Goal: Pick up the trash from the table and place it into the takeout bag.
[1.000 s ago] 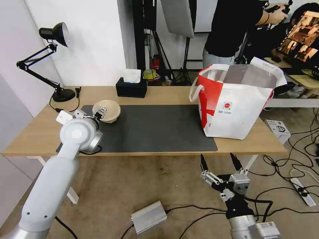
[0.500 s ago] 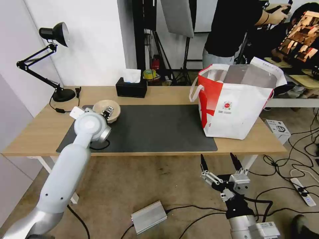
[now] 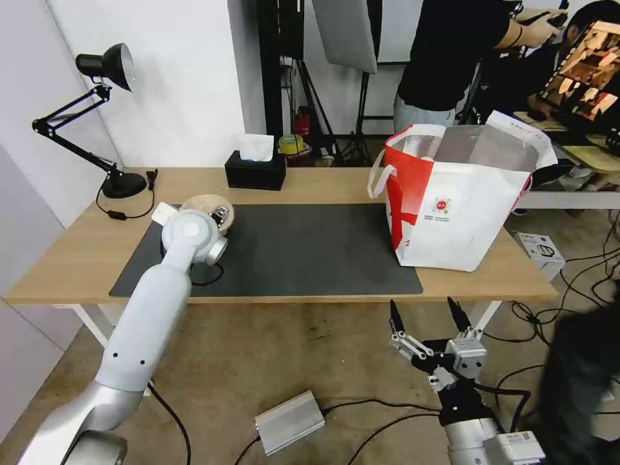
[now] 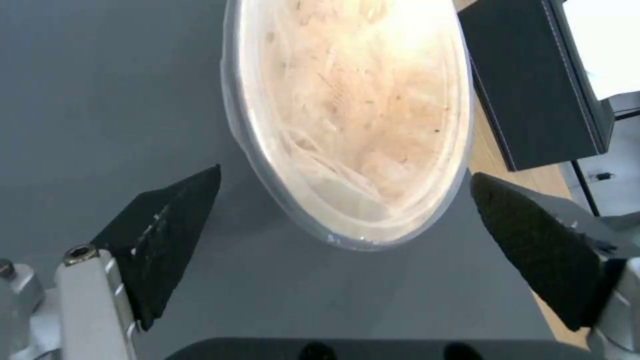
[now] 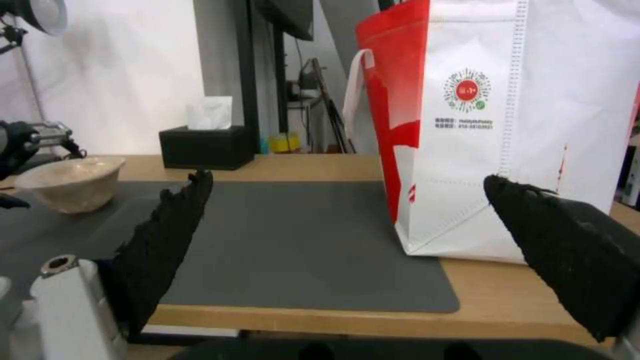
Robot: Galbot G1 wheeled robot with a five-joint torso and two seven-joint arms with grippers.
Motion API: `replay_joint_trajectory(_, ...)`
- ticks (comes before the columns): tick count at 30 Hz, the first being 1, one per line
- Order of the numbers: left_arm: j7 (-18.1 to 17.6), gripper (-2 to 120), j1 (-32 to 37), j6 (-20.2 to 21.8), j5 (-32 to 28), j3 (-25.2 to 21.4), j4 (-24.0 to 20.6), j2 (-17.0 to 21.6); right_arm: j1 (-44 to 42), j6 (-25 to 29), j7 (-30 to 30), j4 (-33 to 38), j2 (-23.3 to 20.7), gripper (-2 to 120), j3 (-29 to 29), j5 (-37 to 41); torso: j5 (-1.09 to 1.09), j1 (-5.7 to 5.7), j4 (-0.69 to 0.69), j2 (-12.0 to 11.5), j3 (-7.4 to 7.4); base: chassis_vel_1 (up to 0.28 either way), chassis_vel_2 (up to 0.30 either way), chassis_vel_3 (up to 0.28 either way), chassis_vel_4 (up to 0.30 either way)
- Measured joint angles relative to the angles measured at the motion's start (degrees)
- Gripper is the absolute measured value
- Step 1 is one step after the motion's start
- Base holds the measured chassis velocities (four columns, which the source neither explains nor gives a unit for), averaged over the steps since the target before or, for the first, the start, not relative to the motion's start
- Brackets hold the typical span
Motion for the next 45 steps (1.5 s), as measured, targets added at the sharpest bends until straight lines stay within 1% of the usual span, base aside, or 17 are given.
replay_joint_trajectory(5, 0.5, 100, -1.1, 0.0, 0.3, 0.0, 2.0, -0.8, 0.0, 0.0, 0.0, 0.0, 0.0, 100, 0.0, 0.0, 0.00, 0.00, 0.00, 0.0, 0.00, 0.000, 0.000, 0.000, 0.000)
replay_joint_trajectory(16, 1.1, 100, -2.3, 0.1, 1.0, -0.4, 4.0, -1.7, 0.0, 0.0, 0.0, 0.0, 0.0, 100, 0.0, 0.0, 0.00, 0.00, 0.00, 0.0, 0.00, 0.000, 0.000, 0.000, 0.000)
replay_joint_trajectory(20, 1.9, 100, -2.7, 0.3, 1.2, -0.5, 4.9, -2.0, 0.0, 0.0, 0.0, 0.0, 0.0, 100, 0.0, 0.0, 0.00, 0.00, 0.00, 0.0, -0.01, 0.000, 0.000, 0.000, 0.000)
replay_joint_trajectory(28, 2.9, 100, -4.4, 0.4, 3.4, -0.4, 8.2, -3.9, 0.0, 0.0, 0.0, 0.0, 0.0, 100, 0.0, 0.0, 0.00, 0.00, 0.00, 0.0, 0.00, 0.000, 0.000, 0.000, 0.000)
replay_joint_trajectory(35, 3.8, 99, -5.3, 0.1, 3.9, -0.1, 9.3, -4.4, 0.0, 0.0, 0.0, 0.0, 0.0, 100, 0.0, 0.0, 0.00, 0.00, 0.00, 0.0, 0.00, 0.000, 0.000, 0.000, 0.000)
replay_joint_trajectory(36, 3.8, 99, -5.4, 0.1, 3.9, -0.1, 9.4, -4.4, 0.0, 0.0, 0.0, 0.0, 0.0, 100, 0.0, 0.0, 0.00, 0.00, 0.00, 0.0, 0.00, 0.000, 0.000, 0.000, 0.000)
replay_joint_trajectory(37, 4.1, 93, -5.5, 0.0, 3.9, -0.1, 9.5, -4.5, 0.0, 0.0, 0.0, 0.0, 0.0, 100, 0.0, 0.0, 0.00, 0.00, 0.00, 0.0, 0.00, 0.000, 0.000, 0.000, 0.000)
replay_joint_trajectory(38, 4.1, 93, -5.5, 0.0, 3.9, -0.1, 9.5, -4.5, 0.0, 0.0, 0.0, 0.0, 0.0, 100, 0.0, 0.0, 0.00, 0.00, 0.00, 0.0, 0.00, 0.000, 0.000, 0.000, 0.000)
replay_joint_trajectory(39, 4.2, 88, -5.5, -0.1, 3.8, -0.1, 9.5, -4.5, 0.0, 0.0, 0.0, 0.0, 0.0, 100, 0.0, 0.0, 0.00, 0.00, 0.00, 0.0, 0.00, 0.000, 0.000, 0.000, 0.000)
replay_joint_trajectory(40, 4.2, 87, -5.5, -0.1, 3.8, -0.1, 9.5, -4.5, 0.0, 0.0, 0.0, 0.0, 0.0, 100, 0.0, 0.0, 0.00, 0.00, 0.00, 0.0, 0.00, 0.000, 0.000, 0.000, 0.000)
replay_joint_trajectory(42, 4.3, 75, -5.5, -0.2, 3.8, -0.1, 9.5, -4.6, 0.0, 0.0, 0.0, 0.0, 0.0, 100, 0.0, 0.0, 0.00, 0.00, 0.00, 0.0, 0.00, 0.000, 0.000, 0.000, 0.000)
replay_joint_trajectory(43, 4.3, 75, -5.5, -0.2, 3.8, -0.1, 9.5, -4.6, 0.0, 0.0, 0.0, 0.0, 0.0, 100, 0.0, 0.0, 0.00, 0.00, 0.00, 0.0, 0.00, 0.000, 0.000, 0.000, 0.000)
replay_joint_trajectory(44, 4.4, 72, -5.5, -0.3, 3.8, -0.1, 9.5, -4.6, 0.0, 0.0, 0.0, 0.0, 0.0, 100, 0.0, 0.0, 0.00, 0.00, 0.00, 0.0, 0.00, 0.000, 0.000, 0.000, 0.000)
replay_joint_trajectory(45, 4.4, 66, -5.5, -0.3, 3.8, -0.2, 9.5, -4.5, 0.0, 0.0, 0.0, 0.0, 0.0, 100, 0.0, 0.0, 0.00, 0.00, 0.00, 0.0, 0.00, 0.000, 0.000, 0.000, 0.000)
